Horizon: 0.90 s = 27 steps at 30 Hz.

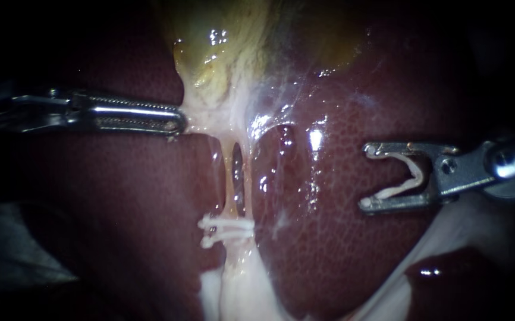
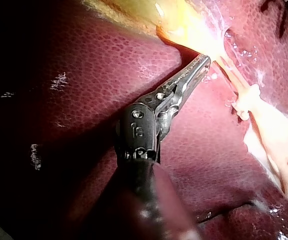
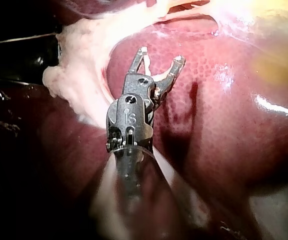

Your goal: Clipping third clip left tube

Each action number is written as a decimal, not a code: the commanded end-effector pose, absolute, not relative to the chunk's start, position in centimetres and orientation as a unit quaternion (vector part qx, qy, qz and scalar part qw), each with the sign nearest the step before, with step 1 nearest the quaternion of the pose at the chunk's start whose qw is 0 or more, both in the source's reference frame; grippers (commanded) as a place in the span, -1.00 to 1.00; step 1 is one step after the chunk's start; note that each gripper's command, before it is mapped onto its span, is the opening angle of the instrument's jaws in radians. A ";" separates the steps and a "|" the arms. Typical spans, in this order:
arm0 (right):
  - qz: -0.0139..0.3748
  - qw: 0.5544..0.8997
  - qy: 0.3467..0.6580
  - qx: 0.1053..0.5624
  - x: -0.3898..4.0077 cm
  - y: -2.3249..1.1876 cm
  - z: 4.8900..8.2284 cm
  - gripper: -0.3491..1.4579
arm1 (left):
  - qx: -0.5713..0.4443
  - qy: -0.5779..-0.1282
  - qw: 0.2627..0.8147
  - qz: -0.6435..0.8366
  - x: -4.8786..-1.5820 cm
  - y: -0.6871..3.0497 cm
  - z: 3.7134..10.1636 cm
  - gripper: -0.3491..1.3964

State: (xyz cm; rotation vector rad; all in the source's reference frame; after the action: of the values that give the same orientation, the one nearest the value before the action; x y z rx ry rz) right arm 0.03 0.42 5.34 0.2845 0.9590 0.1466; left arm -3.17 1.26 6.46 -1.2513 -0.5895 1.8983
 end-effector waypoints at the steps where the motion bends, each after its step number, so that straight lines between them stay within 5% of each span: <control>1: 0.070 0.875 0.459 0.136 0.03 0.42 5.34 -0.06 | -0.491 -0.232 0.387 0.745 -3.15 1.27 6.44 -1.00; 14: 0.066 0.868 0.468 0.151 0.12 0.44 5.36 -0.06 | -0.498 -0.234 0.396 0.735 -2.78 1.40 5.77 -1.00; 27: 0.100 0.824 0.518 0.206 0.89 0.43 5.46 -0.06 | -0.498 -0.233 0.397 0.735 -2.80 1.40 5.77 -1.00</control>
State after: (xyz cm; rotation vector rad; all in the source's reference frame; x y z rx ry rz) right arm 0.95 0.43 5.47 0.4456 1.1079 0.2187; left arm -2.80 1.40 5.76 -1.2628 -0.5919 1.8621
